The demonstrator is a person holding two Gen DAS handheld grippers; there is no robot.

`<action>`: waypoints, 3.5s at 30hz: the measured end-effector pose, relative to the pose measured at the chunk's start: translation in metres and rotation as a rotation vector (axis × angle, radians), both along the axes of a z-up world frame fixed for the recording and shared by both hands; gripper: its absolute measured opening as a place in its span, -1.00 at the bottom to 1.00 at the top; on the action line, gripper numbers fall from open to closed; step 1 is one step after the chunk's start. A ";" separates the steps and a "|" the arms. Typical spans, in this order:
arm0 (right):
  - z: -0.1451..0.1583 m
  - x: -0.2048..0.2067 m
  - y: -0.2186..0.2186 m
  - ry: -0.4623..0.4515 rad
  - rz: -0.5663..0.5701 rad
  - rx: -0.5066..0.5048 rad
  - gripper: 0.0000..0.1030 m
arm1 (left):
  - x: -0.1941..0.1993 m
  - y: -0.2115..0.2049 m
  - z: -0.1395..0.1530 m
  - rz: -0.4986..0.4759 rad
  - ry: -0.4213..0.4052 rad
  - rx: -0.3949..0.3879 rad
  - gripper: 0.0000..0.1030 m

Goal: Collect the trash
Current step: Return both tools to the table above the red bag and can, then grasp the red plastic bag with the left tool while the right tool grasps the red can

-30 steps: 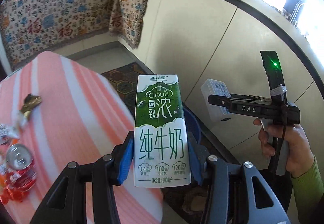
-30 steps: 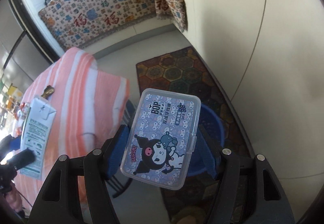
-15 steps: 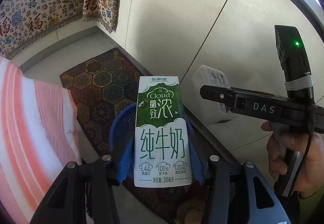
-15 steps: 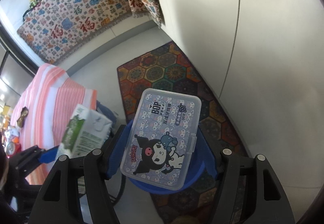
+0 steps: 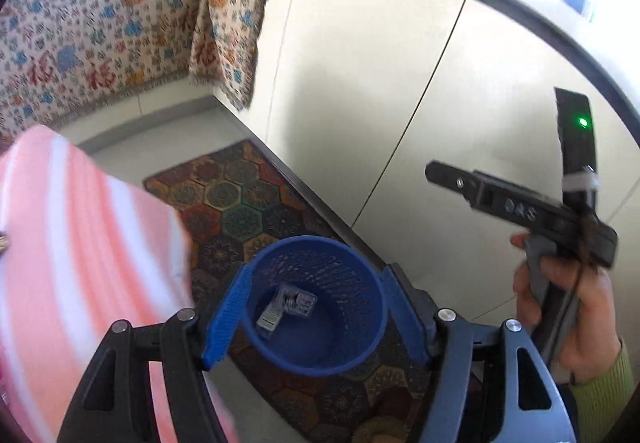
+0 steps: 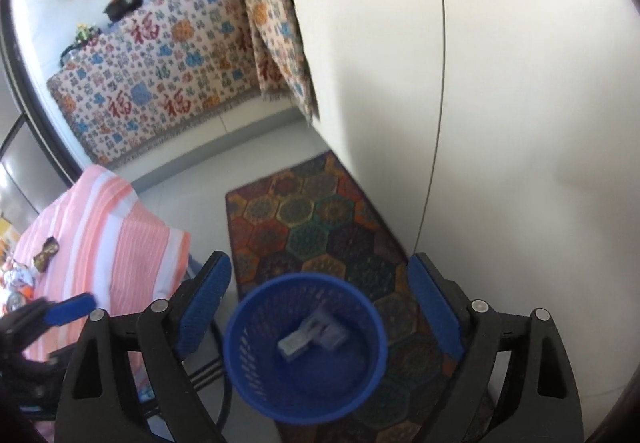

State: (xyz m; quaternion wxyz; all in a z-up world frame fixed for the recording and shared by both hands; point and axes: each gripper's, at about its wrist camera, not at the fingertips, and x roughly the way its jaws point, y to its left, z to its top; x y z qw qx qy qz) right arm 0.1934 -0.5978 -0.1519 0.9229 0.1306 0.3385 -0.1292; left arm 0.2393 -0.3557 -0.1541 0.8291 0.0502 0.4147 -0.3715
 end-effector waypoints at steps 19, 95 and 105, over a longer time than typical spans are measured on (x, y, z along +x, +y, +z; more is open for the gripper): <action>-0.021 -0.028 0.343 0.038 0.558 -0.028 0.93 | -0.088 0.329 -0.021 0.436 -0.025 0.205 0.35; -0.065 -0.041 0.398 0.109 0.624 -0.135 0.99 | -0.067 0.387 -0.035 0.421 -0.011 0.181 0.46; -0.063 -0.034 0.400 0.139 0.655 -0.128 0.99 | -0.054 0.380 -0.041 0.445 -0.031 0.239 0.69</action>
